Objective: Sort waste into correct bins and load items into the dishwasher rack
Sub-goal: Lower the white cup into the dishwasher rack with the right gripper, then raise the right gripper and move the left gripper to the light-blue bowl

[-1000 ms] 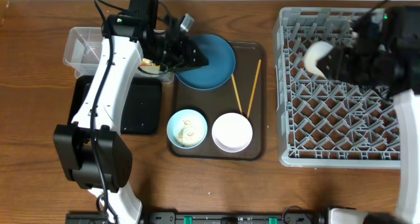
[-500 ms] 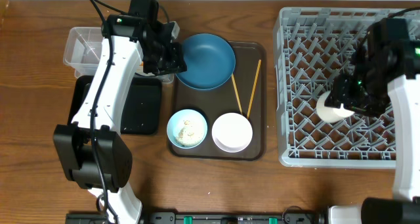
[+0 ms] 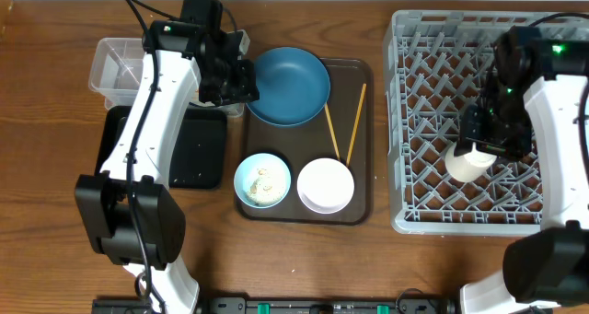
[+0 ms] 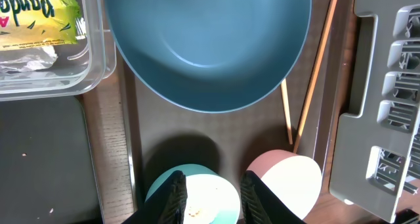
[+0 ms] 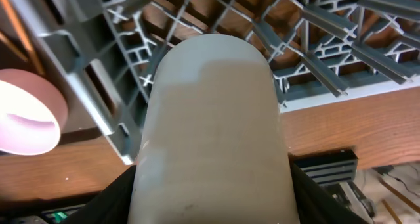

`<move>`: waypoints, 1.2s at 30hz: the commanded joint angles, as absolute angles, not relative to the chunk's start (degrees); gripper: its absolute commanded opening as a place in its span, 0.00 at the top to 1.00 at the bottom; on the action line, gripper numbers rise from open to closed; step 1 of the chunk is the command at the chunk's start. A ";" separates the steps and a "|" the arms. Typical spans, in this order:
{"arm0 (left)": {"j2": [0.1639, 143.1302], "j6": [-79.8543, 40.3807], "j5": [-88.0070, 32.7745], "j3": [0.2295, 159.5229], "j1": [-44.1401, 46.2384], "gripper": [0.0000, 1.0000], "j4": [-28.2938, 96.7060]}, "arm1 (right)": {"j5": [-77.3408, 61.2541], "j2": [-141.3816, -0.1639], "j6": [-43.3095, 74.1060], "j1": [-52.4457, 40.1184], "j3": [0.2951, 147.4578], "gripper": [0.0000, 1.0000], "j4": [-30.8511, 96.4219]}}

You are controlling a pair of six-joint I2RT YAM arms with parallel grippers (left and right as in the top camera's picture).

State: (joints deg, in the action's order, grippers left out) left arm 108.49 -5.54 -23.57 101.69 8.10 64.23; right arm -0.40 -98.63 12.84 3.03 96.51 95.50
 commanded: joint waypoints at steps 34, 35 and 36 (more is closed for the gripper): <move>108.62 -4.97 -22.85 101.84 8.23 0.60 64.23 | -0.84 -96.92 11.31 2.44 96.20 0.10 86.24; 108.62 -4.97 -22.83 101.84 8.23 0.60 64.18 | -1.48 -96.68 10.37 2.44 98.35 0.09 86.89; 108.60 -4.97 -22.83 101.86 8.21 0.59 64.12 | -2.13 -96.60 9.61 2.44 99.92 0.08 87.33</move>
